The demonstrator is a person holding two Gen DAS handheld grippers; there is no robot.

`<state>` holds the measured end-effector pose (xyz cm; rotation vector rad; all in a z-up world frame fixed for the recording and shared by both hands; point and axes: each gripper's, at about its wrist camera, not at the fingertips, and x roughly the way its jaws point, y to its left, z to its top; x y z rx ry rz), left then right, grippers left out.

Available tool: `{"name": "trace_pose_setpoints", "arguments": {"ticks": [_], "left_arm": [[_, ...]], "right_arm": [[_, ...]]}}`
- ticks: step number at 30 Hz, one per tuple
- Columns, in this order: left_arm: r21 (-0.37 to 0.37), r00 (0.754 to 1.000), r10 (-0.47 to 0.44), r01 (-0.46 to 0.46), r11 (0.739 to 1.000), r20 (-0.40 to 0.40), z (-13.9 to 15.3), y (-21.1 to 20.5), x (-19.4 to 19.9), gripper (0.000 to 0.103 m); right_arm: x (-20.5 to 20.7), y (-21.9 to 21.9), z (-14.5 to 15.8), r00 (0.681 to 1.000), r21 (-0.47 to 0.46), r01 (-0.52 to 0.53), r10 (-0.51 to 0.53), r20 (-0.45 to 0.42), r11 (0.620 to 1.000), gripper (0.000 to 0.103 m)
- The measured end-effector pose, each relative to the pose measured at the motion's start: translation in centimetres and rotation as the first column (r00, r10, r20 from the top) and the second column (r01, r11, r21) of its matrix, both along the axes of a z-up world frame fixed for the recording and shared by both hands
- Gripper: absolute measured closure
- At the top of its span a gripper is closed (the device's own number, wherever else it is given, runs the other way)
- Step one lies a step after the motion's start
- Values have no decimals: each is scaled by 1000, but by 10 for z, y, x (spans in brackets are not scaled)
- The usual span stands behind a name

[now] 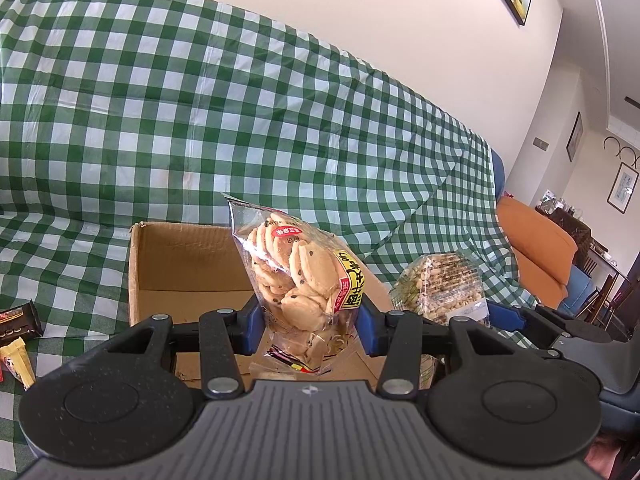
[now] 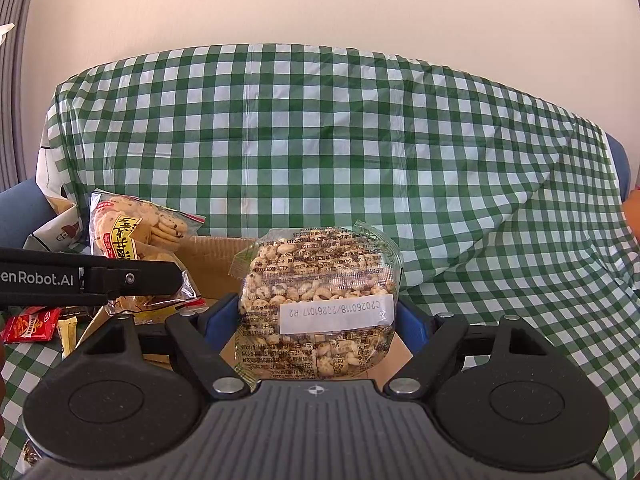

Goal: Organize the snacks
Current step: 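Open both tools to drop the biscuit bag and nut tub into the box, then move both tools back toward the snack pile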

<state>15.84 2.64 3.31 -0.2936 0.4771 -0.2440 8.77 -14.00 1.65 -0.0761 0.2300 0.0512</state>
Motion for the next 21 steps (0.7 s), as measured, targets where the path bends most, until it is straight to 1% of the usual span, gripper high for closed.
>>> {"name": "trace_pose_setpoints", "arguments": {"ticks": [2,3,4,5,6,8,10,13,14,15,16,18,19,21], "left_arm": [[-8,1000,-16,16,1000,1,1,-1,1,51],[-9,1000,-25,25,1000,-1,1,-1,1,47],[-7,1000,-30,30,1000,-2,1,-2,1,42],[1,1000,-27,27,1000,5,1,-3,0,27],[13,1000,-19,19,1000,17,2,-4,-2,24],[26,1000,-11,11,1000,24,2,-4,-2,24],[23,1000,-1,0,1000,25,2,-2,-2,26],[31,999,14,-15,999,39,5,2,-4,32],[37,999,21,-23,999,46,6,4,-6,37],[46,998,31,-34,998,57,7,6,-8,44],[57,997,43,-47,997,68,9,8,-11,48],[71,995,62,-68,995,83,12,15,-17,65],[76,994,68,-75,994,84,13,20,-20,69],[93,994,74,-81,992,82,19,31,-27,82]], "right_arm": [[1,0,-1,1000,1,-4,4,-9,1000,20],[3,0,-3,1000,1,-9,9,-22,1000,19],[5,1,-4,999,-5,-7,7,-32,1000,18],[6,3,-5,999,-18,-1,1,-33,1000,17],[6,3,-5,1000,-28,6,-6,-26,1000,15],[6,2,-4,1000,-24,8,-8,-21,1000,14],[7,1,-4,1000,-20,13,-13,-21,1000,13],[8,1,-4,1000,-20,15,-15,-16,1000,13],[9,1,-4,1000,-20,15,-15,-14,1000,13],[9,2,-4,1000,-20,15,-15,-12,1000,13],[9,3,-4,1000,-19,16,-16,-9,1000,13],[9,6,-4,1000,-18,17,-17,-3,1000,13],[7,9,-3,1000,-18,16,-16,0,1000,14],[6,13,-3,1000,-15,11,-11,9,1000,16]]}}
